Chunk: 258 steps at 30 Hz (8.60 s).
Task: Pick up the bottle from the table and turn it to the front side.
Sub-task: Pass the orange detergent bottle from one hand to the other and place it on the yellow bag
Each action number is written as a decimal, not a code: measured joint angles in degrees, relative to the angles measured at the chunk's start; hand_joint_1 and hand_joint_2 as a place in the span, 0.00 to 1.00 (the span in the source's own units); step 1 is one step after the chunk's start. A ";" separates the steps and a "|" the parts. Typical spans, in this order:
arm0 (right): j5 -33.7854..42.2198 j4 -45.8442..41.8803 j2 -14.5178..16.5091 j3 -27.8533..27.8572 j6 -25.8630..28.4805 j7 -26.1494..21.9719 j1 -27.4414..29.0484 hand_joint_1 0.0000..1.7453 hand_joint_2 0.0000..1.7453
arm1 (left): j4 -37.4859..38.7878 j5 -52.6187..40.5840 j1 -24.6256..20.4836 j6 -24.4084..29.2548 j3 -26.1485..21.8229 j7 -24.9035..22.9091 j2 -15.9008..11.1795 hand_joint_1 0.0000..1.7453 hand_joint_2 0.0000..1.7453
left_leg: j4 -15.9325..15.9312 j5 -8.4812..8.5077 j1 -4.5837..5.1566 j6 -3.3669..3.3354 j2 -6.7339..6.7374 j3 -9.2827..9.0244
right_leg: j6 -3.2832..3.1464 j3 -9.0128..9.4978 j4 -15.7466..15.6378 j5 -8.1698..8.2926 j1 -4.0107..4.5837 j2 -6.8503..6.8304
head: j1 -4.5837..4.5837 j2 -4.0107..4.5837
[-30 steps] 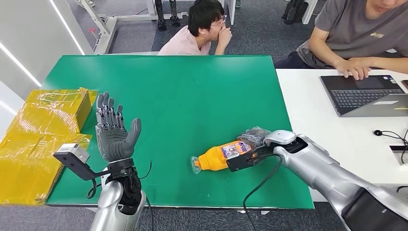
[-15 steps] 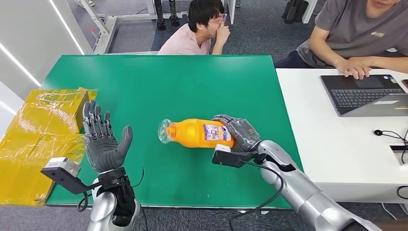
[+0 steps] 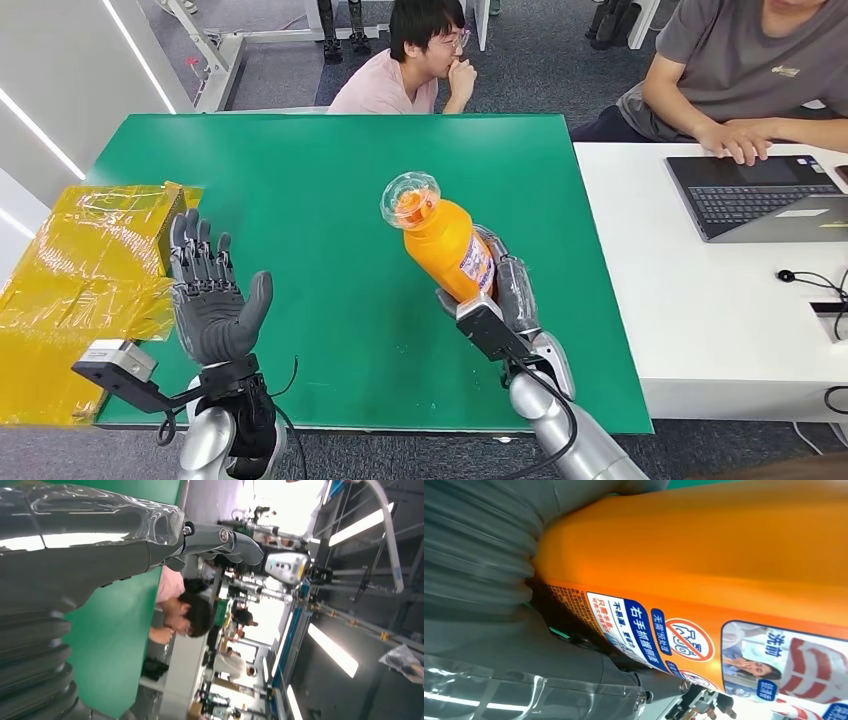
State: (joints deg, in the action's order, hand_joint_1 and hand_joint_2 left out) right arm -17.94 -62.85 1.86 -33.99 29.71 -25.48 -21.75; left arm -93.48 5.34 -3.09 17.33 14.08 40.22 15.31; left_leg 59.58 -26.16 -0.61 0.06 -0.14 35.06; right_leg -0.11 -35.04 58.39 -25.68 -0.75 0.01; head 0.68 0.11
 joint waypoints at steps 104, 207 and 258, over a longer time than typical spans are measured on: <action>-21.38 9.54 8.83 -4.88 -22.33 6.45 -5.42 1.00 1.00 | 12.46 0.90 -6.56 -20.09 -6.93 0.38 1.49 1.00 1.00 | 0.00 0.00 -0.01 0.01 0.04 0.04 | -0.01 -0.08 0.02 0.01 0.01 0.06 | 0.00 0.00; -21.57 6.22 11.13 -3.70 -18.86 6.00 -4.60 0.00 1.00 | 18.96 -4.37 -8.87 -15.66 -5.66 0.04 1.34 1.00 1.00 | -0.01 0.00 -0.02 0.01 0.05 0.07 | -0.01 -0.10 0.03 0.00 0.02 0.05 | 0.00 0.00; -7.80 -21.04 7.79 -0.55 10.33 -12.83 16.74 0.00 1.00 | 21.80 -78.91 -14.00 15.32 -5.41 -23.38 -25.63 1.00 1.00 | -0.14 -0.02 -0.03 0.06 0.21 0.04 | -0.13 -0.18 0.06 -0.07 0.04 0.21 | -0.02 0.00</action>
State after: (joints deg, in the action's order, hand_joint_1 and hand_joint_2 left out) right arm -25.74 -83.89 9.64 -34.54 40.04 -38.31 -5.00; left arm -71.68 -73.56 -17.09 32.65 8.66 16.83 -10.32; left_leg 59.44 -26.19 -0.64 0.12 0.06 35.10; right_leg -0.25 -35.22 58.46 -25.75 -0.71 0.22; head 0.66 0.11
